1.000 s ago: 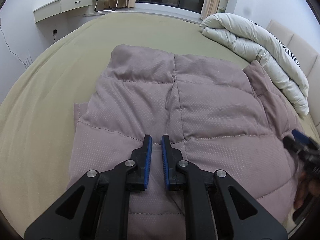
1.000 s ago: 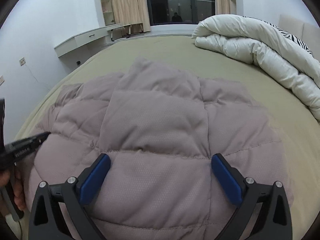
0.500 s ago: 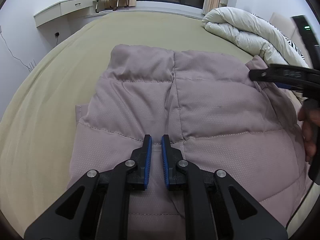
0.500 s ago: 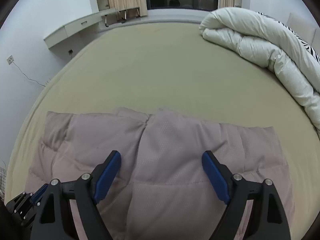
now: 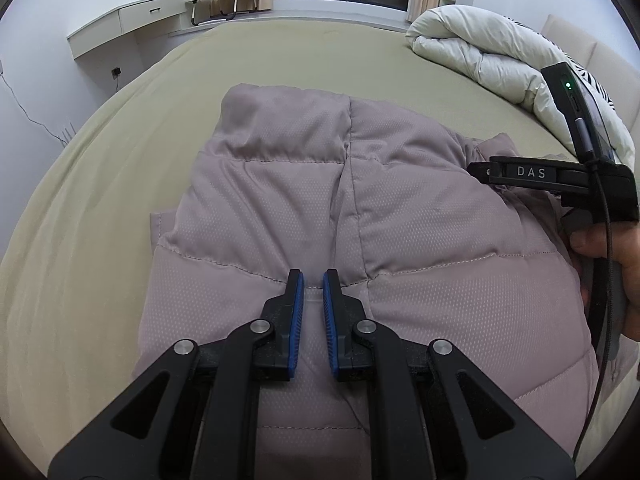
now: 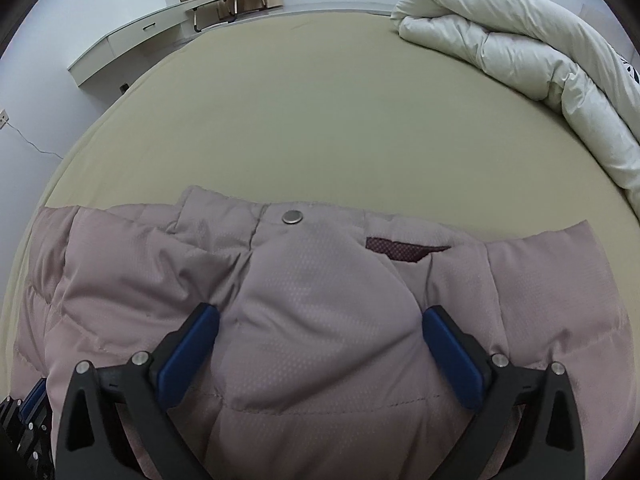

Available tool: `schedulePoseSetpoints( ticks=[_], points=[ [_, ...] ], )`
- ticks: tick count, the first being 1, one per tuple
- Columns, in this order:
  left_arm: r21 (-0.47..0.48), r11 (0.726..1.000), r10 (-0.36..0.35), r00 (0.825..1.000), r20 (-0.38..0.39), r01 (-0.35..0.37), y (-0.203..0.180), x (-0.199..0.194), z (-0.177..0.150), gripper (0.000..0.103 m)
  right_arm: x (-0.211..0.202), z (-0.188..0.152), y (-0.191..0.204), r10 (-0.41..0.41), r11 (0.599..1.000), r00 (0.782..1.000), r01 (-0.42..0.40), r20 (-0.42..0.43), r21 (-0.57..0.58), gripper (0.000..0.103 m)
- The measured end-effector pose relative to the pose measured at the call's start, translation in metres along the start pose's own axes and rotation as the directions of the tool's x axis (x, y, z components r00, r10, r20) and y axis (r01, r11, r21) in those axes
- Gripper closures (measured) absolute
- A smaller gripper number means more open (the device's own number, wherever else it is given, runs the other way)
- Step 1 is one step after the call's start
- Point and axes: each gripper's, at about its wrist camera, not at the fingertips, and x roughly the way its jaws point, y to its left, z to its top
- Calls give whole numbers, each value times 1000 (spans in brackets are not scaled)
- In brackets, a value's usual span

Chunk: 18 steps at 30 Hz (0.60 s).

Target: Fold large clothes

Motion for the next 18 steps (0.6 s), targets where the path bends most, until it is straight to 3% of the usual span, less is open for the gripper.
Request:
schedulePoseSetpoints(
  ticks=[6,10,15,18],
  points=[
    [10,1000,19,1000,2,-19,-6,1,-2,93,4,4,-5,27,1000,1000,-27,6,14,0],
    [12,1000,21,1000,-6,-21,-6,1,-3,93,-24,3,-8,47,999,999,-47,18,10,2],
    [1,1000,11,1000,-15,-11,-5,0,0,93,-105,-33,-37,50,999,980,-51,191,-1,0],
    [2,1000,17,1000,-25,-17,-7,1,3,93,-108,-63,-64,-35,999,986,33,161,10,0]
  ],
)
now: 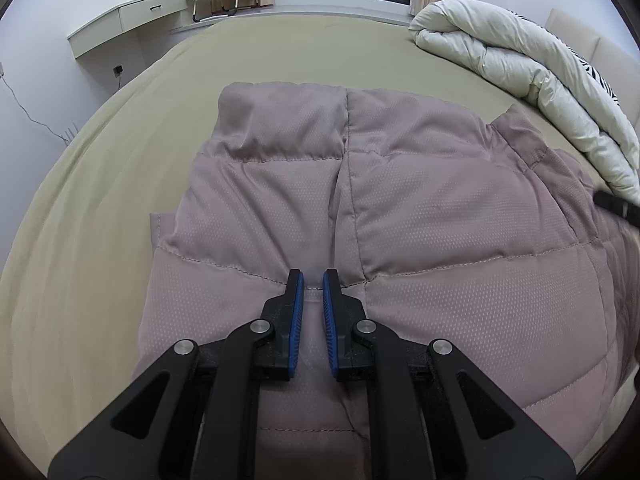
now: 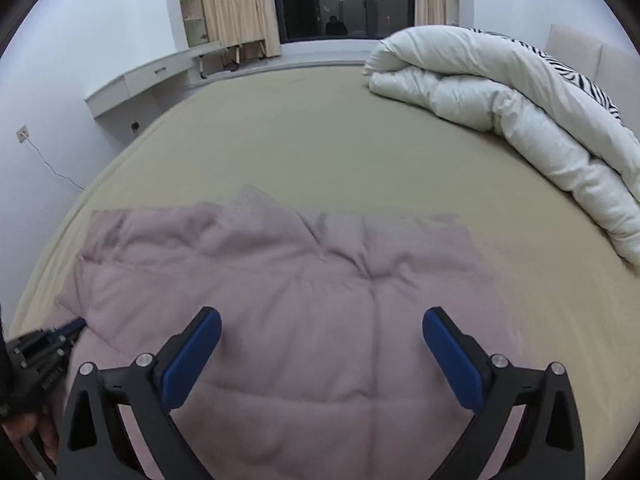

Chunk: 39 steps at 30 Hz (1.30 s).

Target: Fold large clothes

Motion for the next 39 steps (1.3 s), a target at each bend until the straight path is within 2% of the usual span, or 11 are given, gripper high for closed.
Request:
schedulePoseSetpoints(
  ticks=[2,9,13,16,17,18,20,24,29,32,39],
  points=[
    [1,1000,1,1000,-4,-1,-1,0,2,93,14,-19,-21,9,999,999,-6,-48,48,0],
    [-14,1000,-11,1000,-8,11,3,0,4,93,34,-38,-25,8,1000,999,-8,33,20,0],
    [-107,987,-125,992,-30,121,29,-21,10,93,26,-36,-28,34,999,999,-34,26,26,0],
    [-194,966,-165,985,53,172,67,-61,8,90,1,-33,-34,61,997,998,-61,-3,41,0],
    [-219,959,-165,982,92,181,83,-77,6,77,-10,-34,-38,79,995,997,-80,14,52,0],
    [-248,950,-166,979,117,191,98,-89,3,41,-26,-36,-44,103,992,994,-106,47,66,0],
    [-319,921,-181,971,157,223,127,-102,-5,0,-54,-42,-58,146,985,983,-155,111,78,0],
    [-399,882,-237,968,88,252,160,-95,-19,0,-73,-52,-85,168,978,981,-178,97,108,0],
    [-554,745,-411,910,56,371,182,-54,-40,0,-63,-64,-127,221,948,975,-220,21,231,0],
    [-605,673,-517,855,25,425,179,-21,-47,0,-49,-70,-150,299,898,954,-277,-12,341,0],
    [-613,598,-630,775,38,516,173,16,-48,0,-12,-69,-165,467,803,883,-400,-48,443,0]
  ],
)
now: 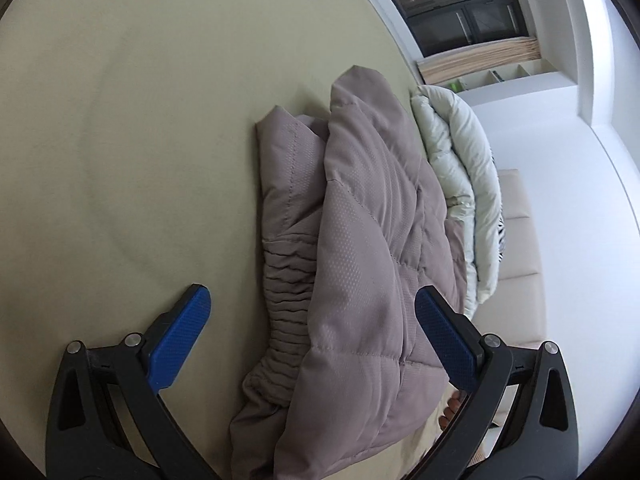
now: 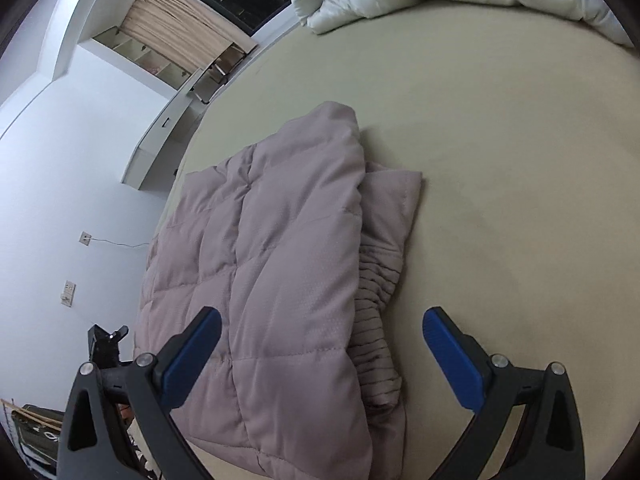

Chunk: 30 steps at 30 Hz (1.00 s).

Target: Fold large clothes

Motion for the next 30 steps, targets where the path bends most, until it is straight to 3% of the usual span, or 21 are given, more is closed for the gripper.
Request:
schedulePoseSetpoints(
  ticks=[6,12,18,26,28,30],
  points=[
    [4,998,-65,996,-54,65,11,9,7,0,39,7,-3,103,994,991,-100,-90,33,4],
    [-19,993,-114,992,-63,113,29,3,16,8,53,2,1,120,993,987,-121,-106,-4,4],
    [-20,995,-103,994,-43,103,38,-2,27,8,56,3,-5,144,989,982,-145,-120,-5,7],
    [17,999,-35,991,-132,38,25,32,44,9,62,4,-7,200,979,972,-201,-126,5,7],
    [12,997,-78,982,-171,81,16,45,45,16,63,5,-10,210,978,969,-211,-129,5,7],
    [17,995,-93,968,-232,100,7,64,41,32,65,7,-11,206,978,969,-209,-138,-4,7]
  ],
)
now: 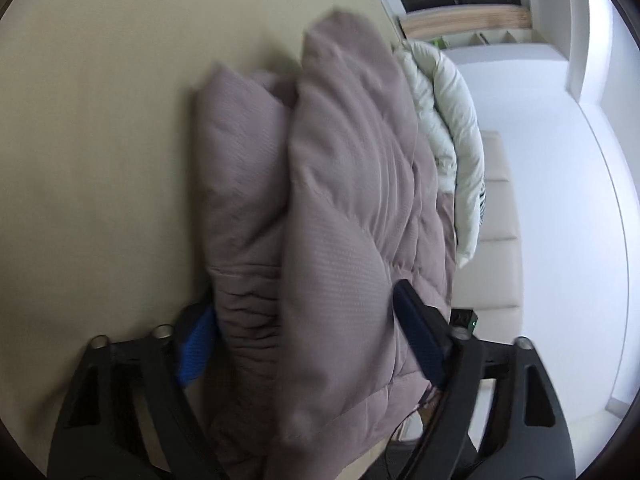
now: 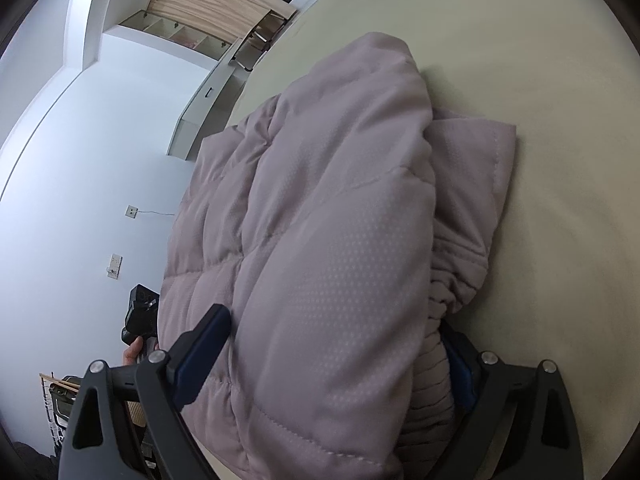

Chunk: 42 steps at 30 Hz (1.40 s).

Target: Fold large clothes

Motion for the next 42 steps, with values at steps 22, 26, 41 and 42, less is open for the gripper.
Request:
schedulePoseSetpoints(
  ticks=[22,26,41,42],
  points=[
    [124,984,121,990,72,-129,-46,-52,-82,66,-27,-58,126,-268,909,962,269,47,-319,58],
    [142,978,143,987,79,-153,-46,-100,-131,66,-45,-116,153,-203,918,979,202,34,-341,59],
    [-56,998,38,998,57,-35,52,-116,-217,53,-31,-223,61,-63,998,998,63,0,21,32],
    [-48,997,56,997,61,-53,48,-120,-220,53,-33,-224,64,-78,997,997,78,1,28,31]
  ],
)
